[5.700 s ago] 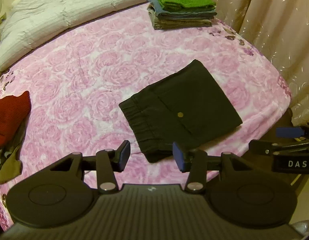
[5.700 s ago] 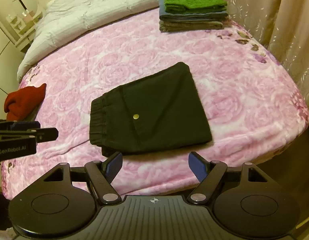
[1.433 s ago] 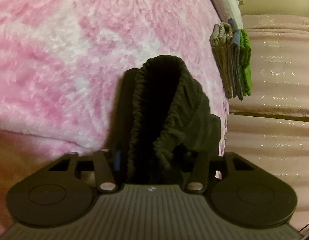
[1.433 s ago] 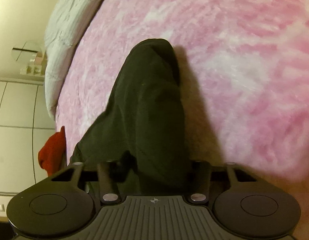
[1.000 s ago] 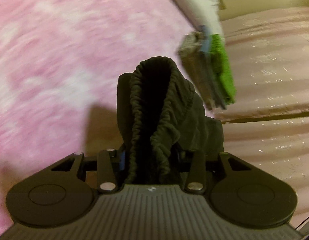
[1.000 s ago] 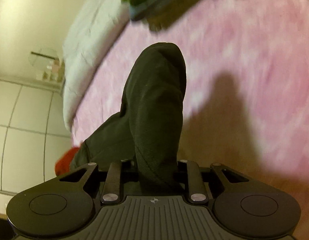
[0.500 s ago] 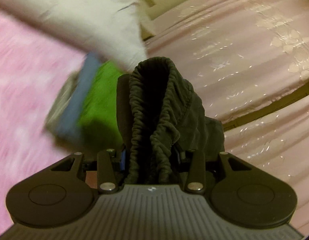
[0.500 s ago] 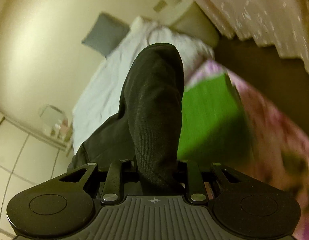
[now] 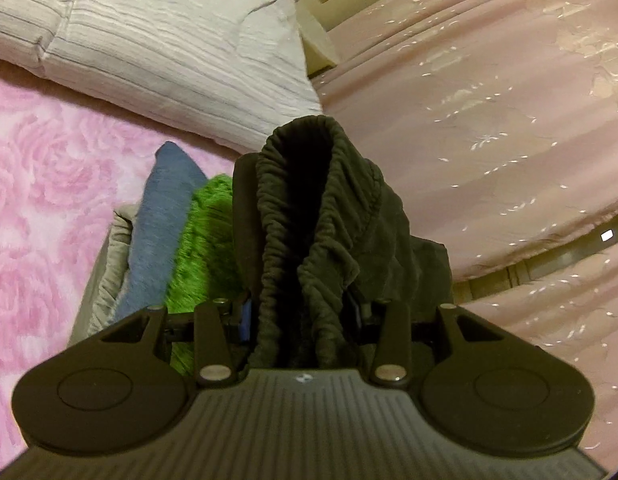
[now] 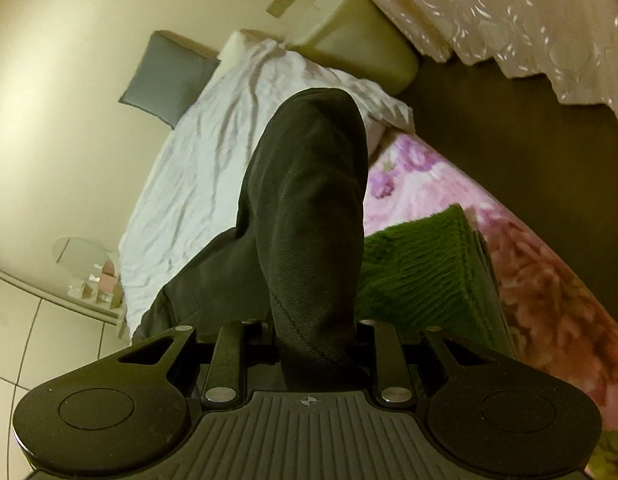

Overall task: Fold clothes
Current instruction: 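Lift the trousers with both grippers and carry them to the folded clothes stack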

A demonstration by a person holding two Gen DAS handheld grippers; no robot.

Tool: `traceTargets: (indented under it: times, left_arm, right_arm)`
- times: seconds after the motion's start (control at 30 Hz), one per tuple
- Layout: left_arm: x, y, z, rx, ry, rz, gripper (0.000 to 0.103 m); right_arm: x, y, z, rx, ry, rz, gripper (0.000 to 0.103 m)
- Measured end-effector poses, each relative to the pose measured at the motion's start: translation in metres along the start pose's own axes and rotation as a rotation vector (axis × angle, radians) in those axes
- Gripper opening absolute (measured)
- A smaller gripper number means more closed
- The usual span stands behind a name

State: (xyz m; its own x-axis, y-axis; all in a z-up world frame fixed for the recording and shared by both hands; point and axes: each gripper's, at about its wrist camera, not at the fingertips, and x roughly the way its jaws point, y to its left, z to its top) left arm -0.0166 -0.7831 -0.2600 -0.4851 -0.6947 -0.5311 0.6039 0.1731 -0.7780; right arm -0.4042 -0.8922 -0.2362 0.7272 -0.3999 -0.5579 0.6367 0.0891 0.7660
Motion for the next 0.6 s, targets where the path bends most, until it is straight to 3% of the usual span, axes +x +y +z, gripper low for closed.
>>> traceTargets:
  times: [0.1,0.13,0.17,0.23,0.37,0.5,0.6]
  left_arm:
    - [0.015,0.016,-0.001,0.010,0.016,0.036,0.044]
    - [0.018,0.021,-0.001,0.013,0.014,0.038,0.045]
    - [0.019,0.025,-0.001,0.013,0.011,0.030,0.047]
    - [0.018,0.026,0.001,0.013,0.015,0.021,0.048]
    - [0.003,0.012,0.003,0.082,0.022,0.080,0.051]
    - [-0.031,-0.012,0.003,0.183,-0.065,0.158,0.046]
    - [-0.050,-0.037,0.005,0.269,-0.132,0.179,0.041]
  right_arm:
    - [0.016,-0.014,0.000,0.012,0.008,-0.051,0.030]
    - [0.020,-0.018,-0.001,0.014,0.007,-0.070,0.044]
    - [0.022,-0.022,-0.003,0.006,-0.006,-0.078,0.048]
    - [0.022,-0.026,-0.003,-0.025,-0.042,-0.075,0.050]
    - [0.003,-0.018,0.001,-0.098,-0.121,-0.120,0.055]
    - [-0.028,-0.005,-0.001,-0.211,-0.232,-0.184,0.056]
    - [-0.037,-0.004,-0.004,-0.224,-0.234,-0.169,0.056]
